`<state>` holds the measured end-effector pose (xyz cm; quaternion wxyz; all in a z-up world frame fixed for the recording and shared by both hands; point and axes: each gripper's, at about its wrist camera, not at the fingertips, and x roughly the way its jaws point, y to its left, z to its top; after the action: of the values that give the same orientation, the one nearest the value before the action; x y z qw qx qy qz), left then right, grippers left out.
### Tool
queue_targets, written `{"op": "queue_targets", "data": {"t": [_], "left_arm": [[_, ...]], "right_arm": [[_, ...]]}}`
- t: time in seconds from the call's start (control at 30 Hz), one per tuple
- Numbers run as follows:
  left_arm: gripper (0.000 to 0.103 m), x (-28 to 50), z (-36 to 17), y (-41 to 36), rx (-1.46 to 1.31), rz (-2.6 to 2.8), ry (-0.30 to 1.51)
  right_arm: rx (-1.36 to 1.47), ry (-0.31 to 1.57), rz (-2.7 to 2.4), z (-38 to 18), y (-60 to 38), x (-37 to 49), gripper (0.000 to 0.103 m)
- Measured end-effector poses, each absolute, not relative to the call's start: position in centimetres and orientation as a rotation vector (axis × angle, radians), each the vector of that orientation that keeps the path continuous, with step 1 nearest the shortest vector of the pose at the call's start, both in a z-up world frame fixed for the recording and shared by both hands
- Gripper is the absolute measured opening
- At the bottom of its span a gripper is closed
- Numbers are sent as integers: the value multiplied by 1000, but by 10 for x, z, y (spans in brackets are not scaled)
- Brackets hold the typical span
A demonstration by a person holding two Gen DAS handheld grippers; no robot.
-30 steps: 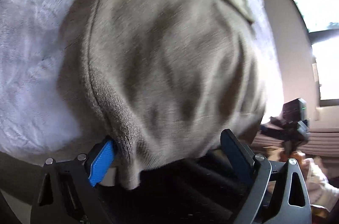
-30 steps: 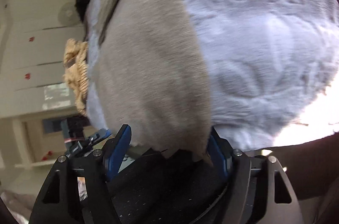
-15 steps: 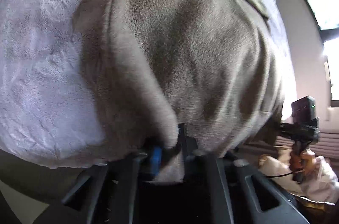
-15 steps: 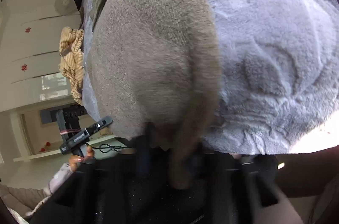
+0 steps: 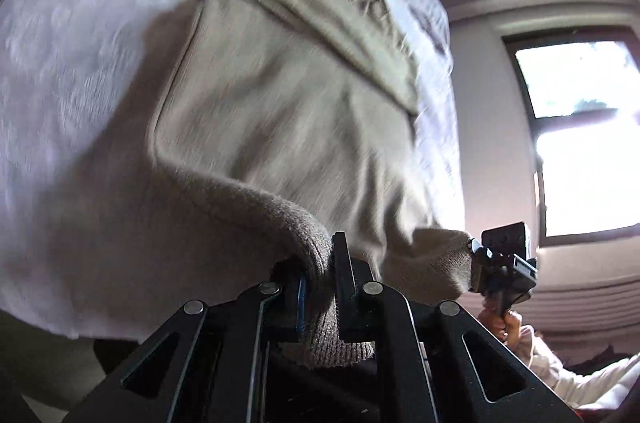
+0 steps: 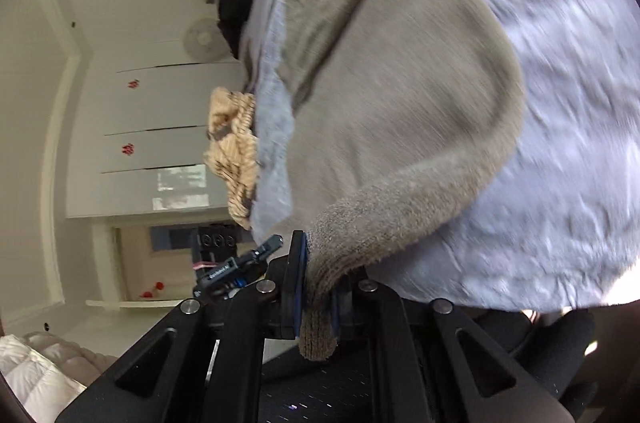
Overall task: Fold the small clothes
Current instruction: 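Lift the hem with both tools and fold it toward the collar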
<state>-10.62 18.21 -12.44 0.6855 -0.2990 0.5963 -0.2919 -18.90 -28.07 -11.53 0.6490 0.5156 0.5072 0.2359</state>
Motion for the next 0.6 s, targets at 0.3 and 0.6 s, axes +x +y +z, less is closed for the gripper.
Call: {"op": "queue_targets", "data": {"t": [0.3, 0.6], "left_arm": [[11, -38, -81, 177, -738, -656, 1192], [11, 52, -64, 166, -750, -606, 1089]], "right_arm": [[1139, 1009, 608, -57, -286, -109, 11], [1105, 952, 635, -33, -314, -15, 11]]}}
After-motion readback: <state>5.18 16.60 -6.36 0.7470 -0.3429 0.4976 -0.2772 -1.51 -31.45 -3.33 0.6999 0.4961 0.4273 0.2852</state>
